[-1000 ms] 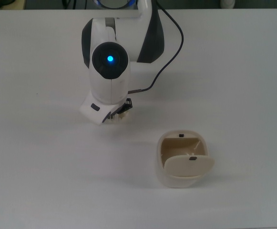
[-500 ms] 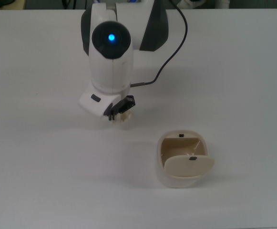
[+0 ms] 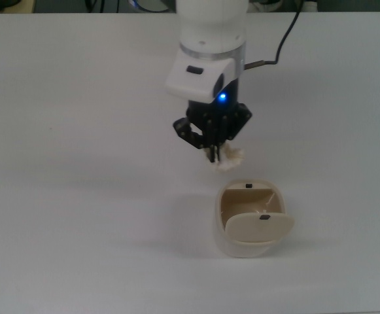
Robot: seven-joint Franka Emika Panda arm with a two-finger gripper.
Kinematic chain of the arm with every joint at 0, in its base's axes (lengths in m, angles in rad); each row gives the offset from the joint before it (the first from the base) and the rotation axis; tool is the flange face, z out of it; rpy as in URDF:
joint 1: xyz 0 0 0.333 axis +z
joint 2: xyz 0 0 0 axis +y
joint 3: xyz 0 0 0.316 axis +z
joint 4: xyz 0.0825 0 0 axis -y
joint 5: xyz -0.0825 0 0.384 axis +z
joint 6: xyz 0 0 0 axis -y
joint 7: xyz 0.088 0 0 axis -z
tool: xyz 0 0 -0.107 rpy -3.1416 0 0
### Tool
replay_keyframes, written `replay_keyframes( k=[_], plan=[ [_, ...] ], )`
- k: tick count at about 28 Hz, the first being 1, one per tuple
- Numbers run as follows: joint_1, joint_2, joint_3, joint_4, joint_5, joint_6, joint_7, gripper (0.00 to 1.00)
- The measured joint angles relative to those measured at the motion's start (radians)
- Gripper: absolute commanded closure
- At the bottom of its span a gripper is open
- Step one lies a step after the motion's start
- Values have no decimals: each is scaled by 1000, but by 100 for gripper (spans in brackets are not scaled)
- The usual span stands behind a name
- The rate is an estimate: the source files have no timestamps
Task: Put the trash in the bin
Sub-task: 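Carry the held tissue over the open cream bin, then lower the tissue into the bin and open the gripper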
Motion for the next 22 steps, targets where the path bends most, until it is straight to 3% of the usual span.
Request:
replay_keyframes(
  k=[10,11,14,17,22],
  plan=[
    [53,90,16,-47,0,415,3,97],
    [56,97,16,-48,0,433,4,92],
    [65,116,16,-48,0,473,17,58],
    [71,130,16,-49,0,496,31,0],
    [71,141,12,-52,0,499,40,0]
  ],
)
